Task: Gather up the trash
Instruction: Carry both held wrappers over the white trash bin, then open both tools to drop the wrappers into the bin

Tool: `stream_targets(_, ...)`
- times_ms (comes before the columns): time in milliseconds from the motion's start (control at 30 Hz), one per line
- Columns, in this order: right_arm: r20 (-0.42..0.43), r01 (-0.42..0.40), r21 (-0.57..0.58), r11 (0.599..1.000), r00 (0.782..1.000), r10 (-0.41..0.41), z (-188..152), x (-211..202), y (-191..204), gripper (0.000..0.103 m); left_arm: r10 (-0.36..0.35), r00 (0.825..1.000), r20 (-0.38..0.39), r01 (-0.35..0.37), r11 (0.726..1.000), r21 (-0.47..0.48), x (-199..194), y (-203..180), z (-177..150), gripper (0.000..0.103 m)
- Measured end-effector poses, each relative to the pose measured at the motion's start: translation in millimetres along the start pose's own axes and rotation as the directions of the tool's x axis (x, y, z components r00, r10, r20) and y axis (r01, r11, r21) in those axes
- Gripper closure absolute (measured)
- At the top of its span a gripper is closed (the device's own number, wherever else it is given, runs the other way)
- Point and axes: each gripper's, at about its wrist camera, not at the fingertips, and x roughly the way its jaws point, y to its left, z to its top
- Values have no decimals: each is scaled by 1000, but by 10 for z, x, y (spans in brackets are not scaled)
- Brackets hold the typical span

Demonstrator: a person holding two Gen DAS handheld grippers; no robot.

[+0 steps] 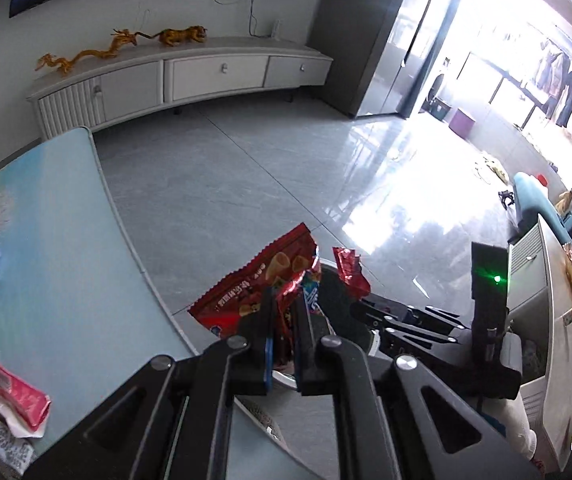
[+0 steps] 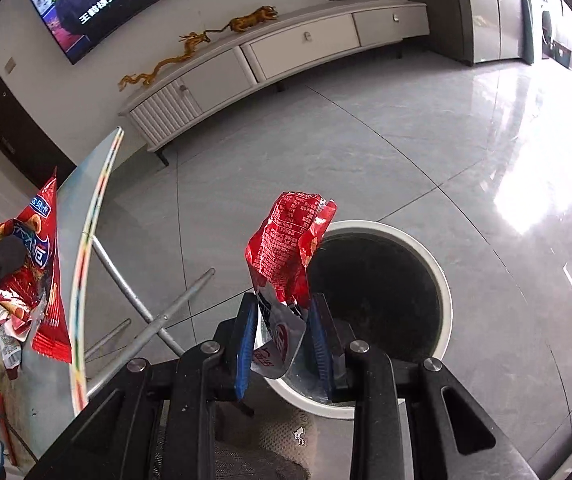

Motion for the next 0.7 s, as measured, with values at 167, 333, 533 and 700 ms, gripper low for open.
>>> stream_targets(167,-18,39,79,996,999,-38,74,163,-291,56,-70,995,-66,70,998,1,468,-197,141,88)
stream_targets(333,-30,85,138,987,996,-82,54,222,-501,53,-111,990,-91,110,994,-19,739,-242,259,63)
stream_targets(533,-19,119,167,979,993,-117,20,107,-618,52,-132,986,-98,129,991,-34,733,-184,324,63)
stream_targets(700,21,106,152,983,994,-110,74,-69,-497,52,-105,993,-45,104,994,-32,379,-67,308,63)
